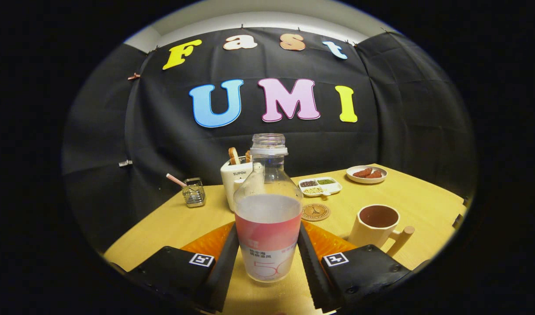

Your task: Take the bottle from table, then pour the juice into the cup, finally place the bottle on the coaster

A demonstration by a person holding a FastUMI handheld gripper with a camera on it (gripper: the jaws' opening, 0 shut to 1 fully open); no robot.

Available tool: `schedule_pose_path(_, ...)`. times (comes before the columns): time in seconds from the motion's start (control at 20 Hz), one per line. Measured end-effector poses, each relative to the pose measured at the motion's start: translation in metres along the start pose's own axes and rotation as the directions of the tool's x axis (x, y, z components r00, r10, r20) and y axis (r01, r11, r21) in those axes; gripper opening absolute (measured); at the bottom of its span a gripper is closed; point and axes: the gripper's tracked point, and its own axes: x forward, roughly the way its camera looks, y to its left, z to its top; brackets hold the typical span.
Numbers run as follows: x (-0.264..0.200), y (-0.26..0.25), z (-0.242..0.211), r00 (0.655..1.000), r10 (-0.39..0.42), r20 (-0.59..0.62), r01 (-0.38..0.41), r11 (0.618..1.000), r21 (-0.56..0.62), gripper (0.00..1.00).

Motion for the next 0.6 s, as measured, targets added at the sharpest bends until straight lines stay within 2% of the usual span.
schedule_pose_path(0.15,-0.007,0.012,0.014,0.999,0.044,-0.014,-0.042,0.991,0.127,0.75)
schedule_pose_path(0.25,-0.011,0.015,0.019,0.997,0.07,-0.029,-0.062,0.971,0.232,0.75)
schedule_pose_path(0.4,-0.017,0.013,0.024,0.994,0.102,-0.044,-0.075,0.906,0.418,0.74)
schedule_pose_path(0.6,-0.017,-0.009,0.019,0.994,0.08,-0.08,-0.017,0.805,0.592,0.74)
